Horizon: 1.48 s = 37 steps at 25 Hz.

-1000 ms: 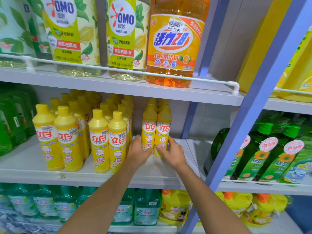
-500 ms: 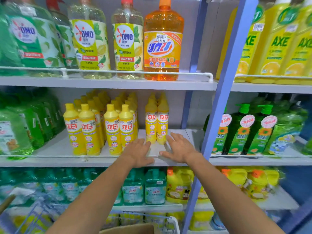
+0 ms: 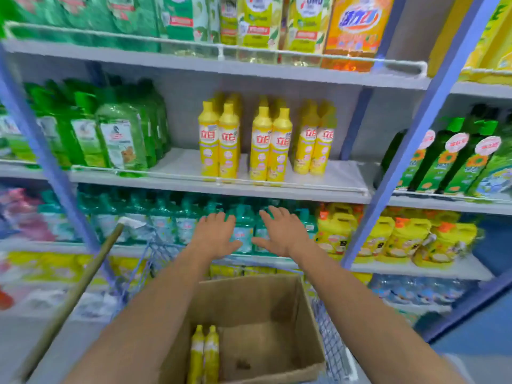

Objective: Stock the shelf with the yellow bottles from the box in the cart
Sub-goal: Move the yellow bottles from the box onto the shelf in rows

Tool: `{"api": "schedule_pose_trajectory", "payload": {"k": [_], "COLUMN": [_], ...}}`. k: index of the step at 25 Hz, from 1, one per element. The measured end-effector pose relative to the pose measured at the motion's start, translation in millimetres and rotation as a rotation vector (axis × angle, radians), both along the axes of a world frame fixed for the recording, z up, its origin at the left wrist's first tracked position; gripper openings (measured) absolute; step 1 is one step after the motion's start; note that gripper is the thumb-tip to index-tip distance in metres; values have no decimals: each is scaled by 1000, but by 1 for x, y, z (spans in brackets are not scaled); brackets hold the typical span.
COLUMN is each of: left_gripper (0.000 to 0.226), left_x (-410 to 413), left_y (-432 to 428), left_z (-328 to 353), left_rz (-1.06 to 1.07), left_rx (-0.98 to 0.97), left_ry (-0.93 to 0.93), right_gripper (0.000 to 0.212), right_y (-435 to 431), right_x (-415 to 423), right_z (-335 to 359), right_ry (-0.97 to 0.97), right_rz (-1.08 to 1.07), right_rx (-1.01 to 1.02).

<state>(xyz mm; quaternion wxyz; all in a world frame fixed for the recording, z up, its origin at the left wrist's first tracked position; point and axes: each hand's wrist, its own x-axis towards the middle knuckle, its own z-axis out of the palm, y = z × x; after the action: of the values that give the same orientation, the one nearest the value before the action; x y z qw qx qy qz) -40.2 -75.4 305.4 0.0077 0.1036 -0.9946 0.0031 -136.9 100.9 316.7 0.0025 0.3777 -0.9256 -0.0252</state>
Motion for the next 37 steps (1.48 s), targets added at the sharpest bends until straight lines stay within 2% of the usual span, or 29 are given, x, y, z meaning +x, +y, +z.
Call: {"api": "schedule_pose_trajectory", "payload": {"k": [4,9,14,19,23,25,27,31,37], "left_gripper": [75,75,69,71,69,60,55,57,51], "left_x": [65,102,117,96,59,41,22,6,11], "left_y": [-33,-45,-45,-60,-80,-89,-95,-95,-91], "left_z": [-56,-130,-221,-298,-384,-427,-468,-535,-561], "left_rz": [94,115,176,238,295,349,380,479,685], "left_rx": [86,195,319,419,596,667,714,782,811], "left_ry": [-162,-257,-458,-557,-533,-515,-485,-448,-336], "right_gripper": [88,82,77,65,67,69,71,70,71], "right_y": [-39,-56,-63,-73,-83,-93,-104,-119,-132], "right_x": [55,92,103,78,55,47,46,48,60], "right_z": [-49,-130,-218,-291,-374,-422,-472,-548,-587], "right_ry": [-125,-264,-462,-632,-696,-726,-758,-861,-986], "right_rz": [26,26,-5,-30,-42,-60,-91,-120,-375], "right_rx": [73,116,212,298,313,310,280,220,-22]}}
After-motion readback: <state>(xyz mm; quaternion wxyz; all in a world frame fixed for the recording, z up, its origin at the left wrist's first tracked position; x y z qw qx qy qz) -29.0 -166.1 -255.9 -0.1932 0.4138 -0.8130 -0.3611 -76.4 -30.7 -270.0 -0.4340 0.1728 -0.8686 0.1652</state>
